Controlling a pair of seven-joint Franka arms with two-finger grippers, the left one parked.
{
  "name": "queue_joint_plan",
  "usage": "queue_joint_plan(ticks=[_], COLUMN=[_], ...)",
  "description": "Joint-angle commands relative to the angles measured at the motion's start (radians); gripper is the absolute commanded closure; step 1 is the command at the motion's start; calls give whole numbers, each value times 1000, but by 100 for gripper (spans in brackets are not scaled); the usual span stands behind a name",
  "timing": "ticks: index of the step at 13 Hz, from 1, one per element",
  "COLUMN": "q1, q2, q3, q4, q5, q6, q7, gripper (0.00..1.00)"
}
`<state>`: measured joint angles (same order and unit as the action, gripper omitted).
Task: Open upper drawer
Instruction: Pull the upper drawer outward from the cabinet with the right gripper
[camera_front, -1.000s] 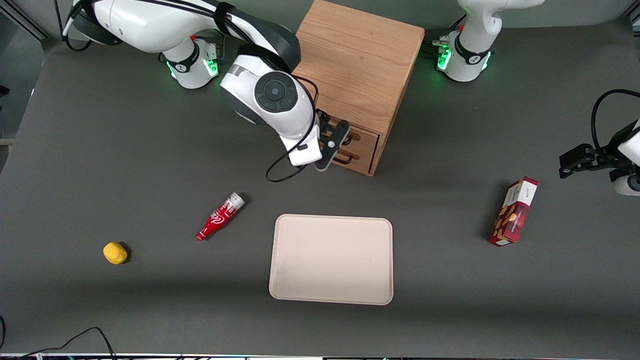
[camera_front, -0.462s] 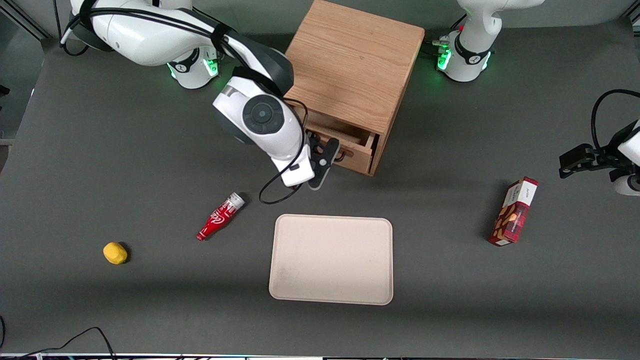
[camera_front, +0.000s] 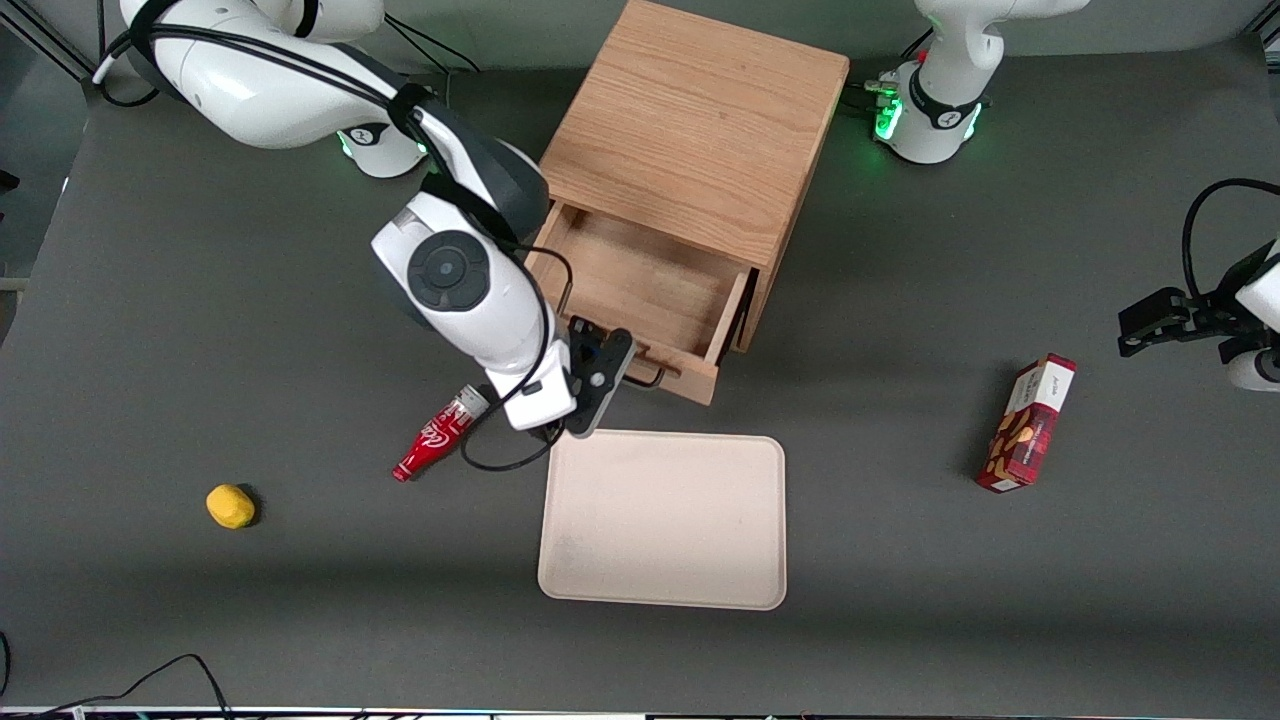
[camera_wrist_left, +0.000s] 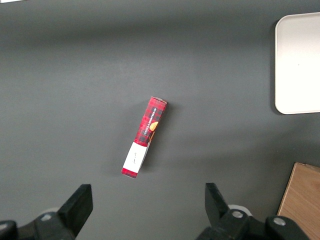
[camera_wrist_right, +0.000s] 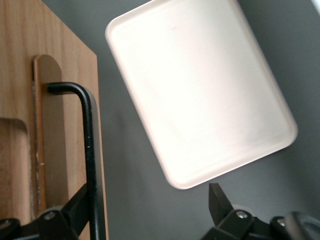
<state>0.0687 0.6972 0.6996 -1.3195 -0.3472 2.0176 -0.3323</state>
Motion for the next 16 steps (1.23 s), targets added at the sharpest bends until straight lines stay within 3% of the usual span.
queue_joint_plan(ticks=[1,7,14,16], q1=[16,16,14,20], q2=[-5,1,10,10], q3=[-58,-150,-186,-186], q4=[8,17,60,78], q5=[-12,23,174,178], q6=[64,167,170,171], q7=[-65,-139,-132,-134], gripper=[0,0,0,0])
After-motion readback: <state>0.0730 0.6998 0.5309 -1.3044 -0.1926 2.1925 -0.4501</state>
